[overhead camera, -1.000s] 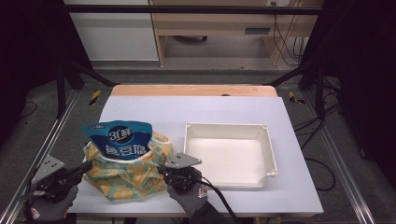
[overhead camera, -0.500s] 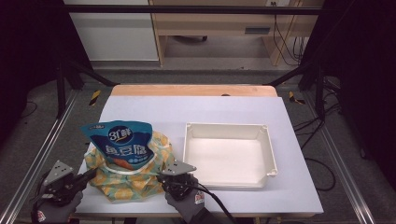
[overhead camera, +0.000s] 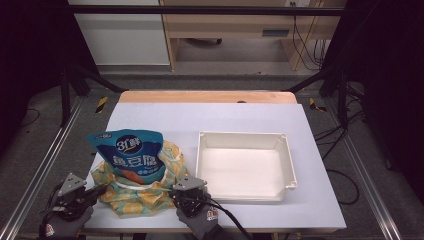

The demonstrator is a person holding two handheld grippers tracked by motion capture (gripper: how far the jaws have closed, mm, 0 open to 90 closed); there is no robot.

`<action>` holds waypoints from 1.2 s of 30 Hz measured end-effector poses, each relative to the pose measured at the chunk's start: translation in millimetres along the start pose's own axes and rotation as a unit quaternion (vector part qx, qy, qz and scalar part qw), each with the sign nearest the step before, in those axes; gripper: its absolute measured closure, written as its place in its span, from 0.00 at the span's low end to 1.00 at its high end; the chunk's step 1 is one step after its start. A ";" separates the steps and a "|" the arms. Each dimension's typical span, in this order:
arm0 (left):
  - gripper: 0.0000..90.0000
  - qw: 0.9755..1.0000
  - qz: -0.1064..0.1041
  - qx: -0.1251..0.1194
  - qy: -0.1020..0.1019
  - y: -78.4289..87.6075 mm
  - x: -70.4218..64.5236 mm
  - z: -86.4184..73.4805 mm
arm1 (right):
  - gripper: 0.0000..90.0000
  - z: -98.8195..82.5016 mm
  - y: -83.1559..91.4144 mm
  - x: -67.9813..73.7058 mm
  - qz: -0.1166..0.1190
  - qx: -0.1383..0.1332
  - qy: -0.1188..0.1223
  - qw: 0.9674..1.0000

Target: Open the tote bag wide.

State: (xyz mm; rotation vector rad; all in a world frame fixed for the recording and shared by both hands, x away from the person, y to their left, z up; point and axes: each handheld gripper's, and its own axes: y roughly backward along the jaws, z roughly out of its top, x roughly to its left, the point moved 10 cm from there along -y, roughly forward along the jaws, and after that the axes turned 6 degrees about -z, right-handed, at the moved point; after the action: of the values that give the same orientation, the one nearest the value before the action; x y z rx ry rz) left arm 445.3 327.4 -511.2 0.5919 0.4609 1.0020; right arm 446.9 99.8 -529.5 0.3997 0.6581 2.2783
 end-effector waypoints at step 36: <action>0.99 0.996 -0.003 0.085 -0.033 -27.3 -5.4 -18.9 | 0.95 -18.7 -12.0 -1.1 -0.016 0.036 0.012 0.999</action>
State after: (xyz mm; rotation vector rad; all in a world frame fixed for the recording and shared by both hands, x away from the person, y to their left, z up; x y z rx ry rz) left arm 448.7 316.2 -542.7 0.7737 0.4914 0.9400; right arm 445.8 100.0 -551.8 0.3932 0.7564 2.2369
